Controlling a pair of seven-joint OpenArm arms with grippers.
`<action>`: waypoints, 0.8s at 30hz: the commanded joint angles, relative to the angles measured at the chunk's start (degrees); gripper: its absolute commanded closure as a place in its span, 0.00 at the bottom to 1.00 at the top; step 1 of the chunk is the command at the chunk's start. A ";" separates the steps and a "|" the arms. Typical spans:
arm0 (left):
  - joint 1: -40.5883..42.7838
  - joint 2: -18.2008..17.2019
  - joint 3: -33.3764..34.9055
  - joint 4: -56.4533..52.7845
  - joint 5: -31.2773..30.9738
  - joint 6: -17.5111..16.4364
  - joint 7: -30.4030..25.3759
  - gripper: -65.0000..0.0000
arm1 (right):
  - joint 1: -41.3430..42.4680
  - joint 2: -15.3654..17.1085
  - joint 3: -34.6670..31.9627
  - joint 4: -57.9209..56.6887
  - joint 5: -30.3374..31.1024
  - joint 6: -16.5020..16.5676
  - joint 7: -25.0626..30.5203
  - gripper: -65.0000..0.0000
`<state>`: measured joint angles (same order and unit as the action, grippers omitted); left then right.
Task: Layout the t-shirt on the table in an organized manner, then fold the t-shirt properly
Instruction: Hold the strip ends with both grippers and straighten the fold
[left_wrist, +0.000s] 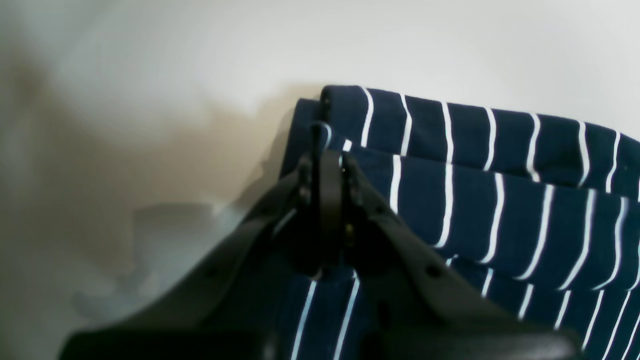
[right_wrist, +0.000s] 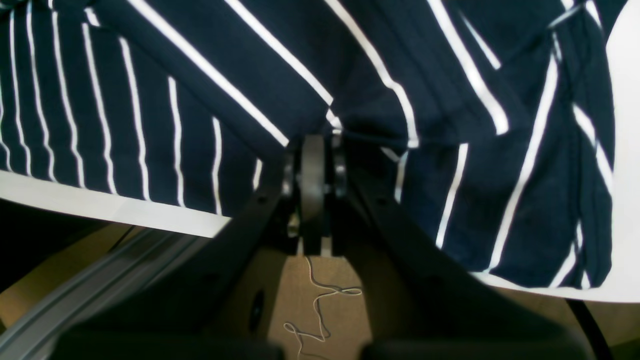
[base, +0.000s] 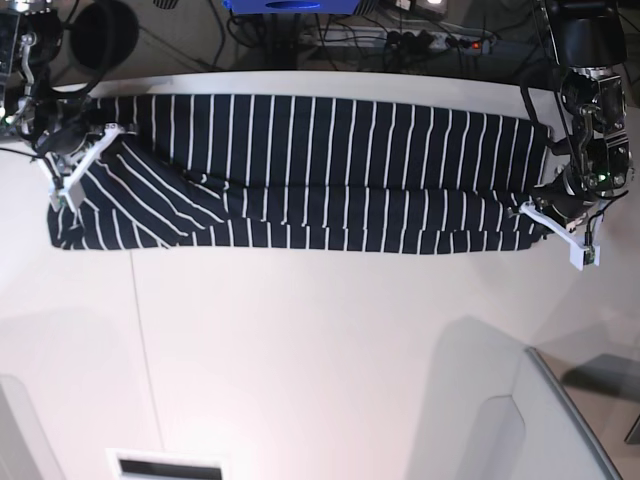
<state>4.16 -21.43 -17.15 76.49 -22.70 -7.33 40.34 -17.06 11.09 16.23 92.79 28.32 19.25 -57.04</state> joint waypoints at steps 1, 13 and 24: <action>0.10 -1.12 -0.22 0.74 -0.11 0.26 -0.91 1.00 | 0.22 0.73 0.17 0.70 0.56 0.14 0.55 1.00; 0.72 -2.44 -0.13 0.65 -0.11 0.26 -0.64 1.00 | 1.89 1.00 0.17 0.88 0.56 0.14 0.11 1.00; 3.62 -2.00 -0.13 1.45 -0.11 0.26 -0.56 1.00 | 1.45 0.91 0.61 1.23 0.56 -3.29 0.20 0.49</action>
<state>8.32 -22.26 -16.82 76.90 -22.65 -7.33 40.58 -15.79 11.22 16.32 92.90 28.25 15.73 -57.43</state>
